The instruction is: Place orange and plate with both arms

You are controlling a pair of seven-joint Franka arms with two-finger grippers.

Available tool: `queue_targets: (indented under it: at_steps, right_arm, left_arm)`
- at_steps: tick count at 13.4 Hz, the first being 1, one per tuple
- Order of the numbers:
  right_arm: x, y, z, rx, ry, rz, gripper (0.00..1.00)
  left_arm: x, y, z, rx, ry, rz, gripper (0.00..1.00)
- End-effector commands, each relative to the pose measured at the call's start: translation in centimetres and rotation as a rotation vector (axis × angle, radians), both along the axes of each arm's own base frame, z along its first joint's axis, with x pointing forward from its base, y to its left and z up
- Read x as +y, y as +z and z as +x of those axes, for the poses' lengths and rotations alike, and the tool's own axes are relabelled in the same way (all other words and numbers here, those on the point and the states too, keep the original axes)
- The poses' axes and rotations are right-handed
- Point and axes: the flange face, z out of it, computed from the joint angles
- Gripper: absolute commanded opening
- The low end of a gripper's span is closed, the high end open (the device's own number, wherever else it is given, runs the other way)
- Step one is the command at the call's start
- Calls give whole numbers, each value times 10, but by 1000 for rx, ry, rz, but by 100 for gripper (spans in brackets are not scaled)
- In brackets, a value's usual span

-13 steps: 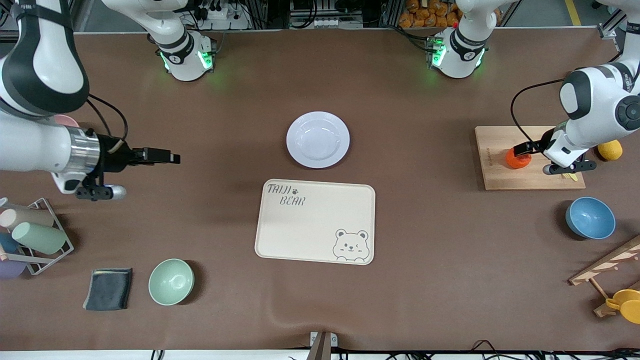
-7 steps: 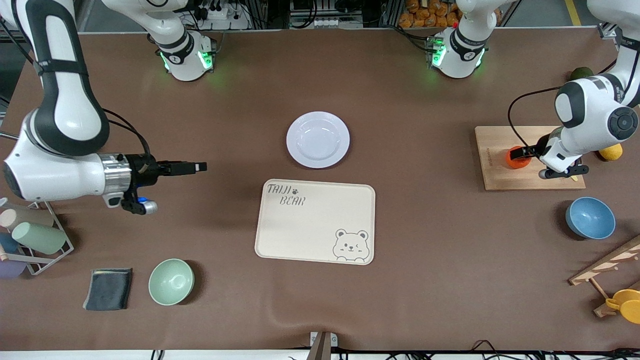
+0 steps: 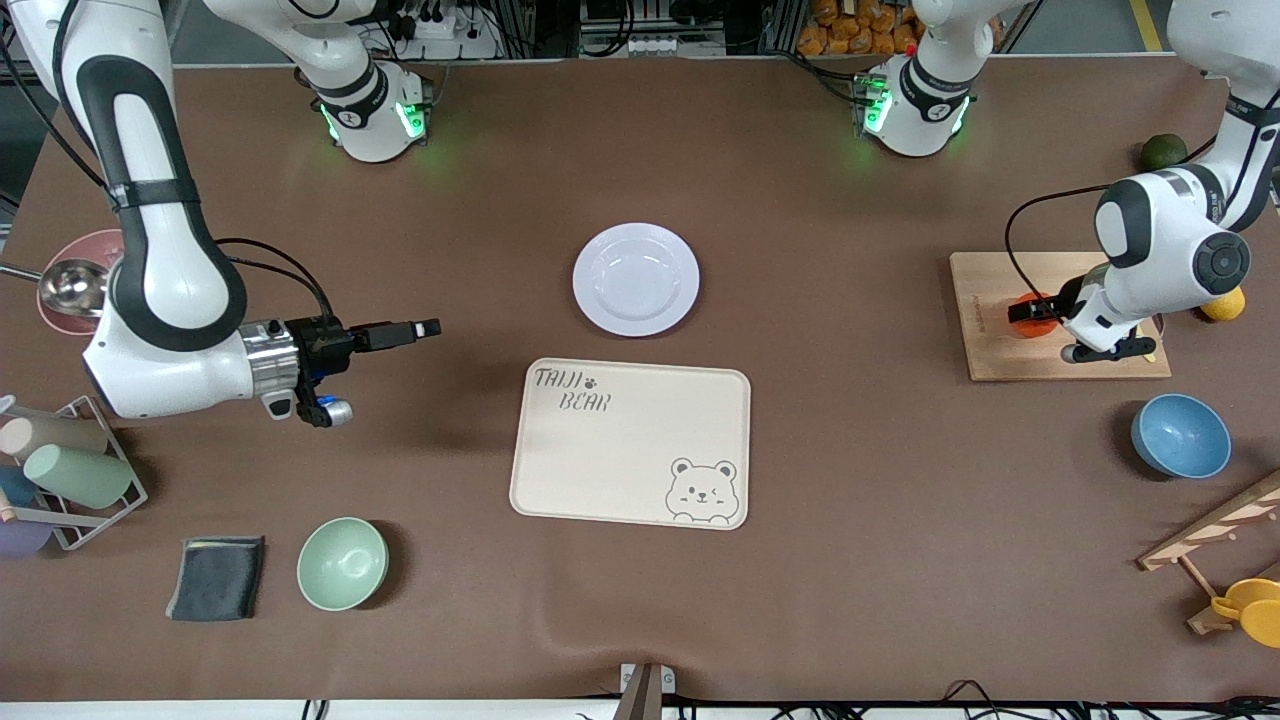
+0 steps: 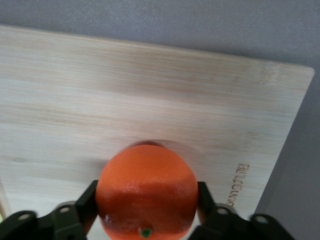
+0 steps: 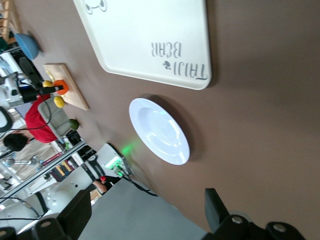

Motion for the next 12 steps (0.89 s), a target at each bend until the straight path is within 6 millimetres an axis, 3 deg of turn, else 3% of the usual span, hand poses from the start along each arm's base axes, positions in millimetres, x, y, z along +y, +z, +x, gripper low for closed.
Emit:
queue_targets:
  at_steps: [1, 2, 3, 6, 8, 9, 11, 12]
  right_arm:
    - [12, -13, -11, -11, -11, 106, 100]
    - [11, -26, -16, -46, -7, 138, 100]
    - [9, -33, -19, -82, 3, 144, 100]
    - [5, -42, -22, -120, 19, 159, 100]
    - [5, -44, -23, -114, 17, 159, 100]
    - [3, -48, -24, -108, 15, 159, 100]
    - [0, -56, -24, -109, 13, 170, 100]
    - [5, -56, -24, -107, 2, 188, 100]
  left_arm:
    - [1, 5, 3, -13, -25, 14, 8]
    - [-5, 13, 7, -24, -23, 15, 6]
    - [-31, 22, 16, -43, -46, 7, 3]
    - [-185, 77, 54, -86, 30, -3, 2]
    - [-295, 106, 67, -97, 101, -28, 2]
    - [-344, 114, 66, -100, 132, -49, 2]
    - [-444, 110, 50, -76, 152, -80, 2]
    - [-484, 106, 39, -57, 179, -86, 2]
